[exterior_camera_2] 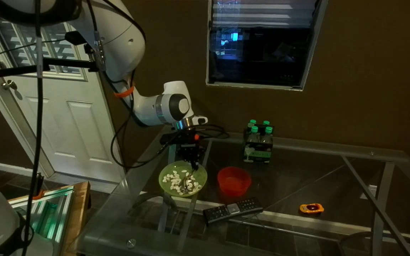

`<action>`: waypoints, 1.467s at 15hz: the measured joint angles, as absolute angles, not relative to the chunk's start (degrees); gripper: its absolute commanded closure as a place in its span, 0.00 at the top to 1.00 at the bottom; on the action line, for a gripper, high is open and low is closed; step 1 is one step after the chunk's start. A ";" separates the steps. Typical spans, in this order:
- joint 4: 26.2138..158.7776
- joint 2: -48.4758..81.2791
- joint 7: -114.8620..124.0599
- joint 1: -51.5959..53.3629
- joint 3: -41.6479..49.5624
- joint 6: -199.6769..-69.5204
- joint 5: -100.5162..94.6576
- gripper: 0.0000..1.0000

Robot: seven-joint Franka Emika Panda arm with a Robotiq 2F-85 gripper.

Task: Pick up the spoon and scoop some of the contents from the green plate and pour them in the red bowl

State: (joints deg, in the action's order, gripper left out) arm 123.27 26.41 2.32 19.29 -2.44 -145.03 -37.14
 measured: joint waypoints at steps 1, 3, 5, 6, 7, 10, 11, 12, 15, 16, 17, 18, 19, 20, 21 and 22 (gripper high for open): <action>123.14 26.44 2.29 19.30 -2.48 -144.98 -37.15 0.15; 122.97 26.62 2.26 19.33 -2.54 -144.98 -37.16 0.10; 122.77 26.79 2.22 19.36 -2.58 -144.97 -37.16 0.12; 122.75 26.82 2.19 19.36 -2.60 -144.97 -37.16 0.13; 122.74 26.82 2.13 19.36 -2.61 -144.97 -37.16 0.11; 122.74 26.82 1.77 19.27 -2.65 -144.97 -37.16 0.10; 122.74 26.82 1.69 19.14 -2.68 -144.98 -37.16 0.12; 122.74 26.82 1.56 18.92 -2.72 -145.00 -37.15 0.09; 122.75 26.85 0.60 18.12 -2.82 -145.31 -37.13 0.02; 122.76 26.86 -0.02 17.79 -2.92 -145.77 -37.13 0.02; 122.78 26.87 -0.69 17.49 -3.04 -146.30 -37.12 0.02; 122.79 26.88 -1.29 17.30 -3.10 -146.84 -37.12 0.02; 122.80 26.88 -2.01 17.14 -3.16 -147.33 -37.12 0.02; 122.80 26.87 -2.83 16.92 -3.31 -147.76 -37.12 0.02; 122.82 26.82 -3.77 16.58 -3.58 -147.93 -37.04 0.02; 122.84 26.65 -4.89 16.14 -3.90 -147.93 -36.91 0.02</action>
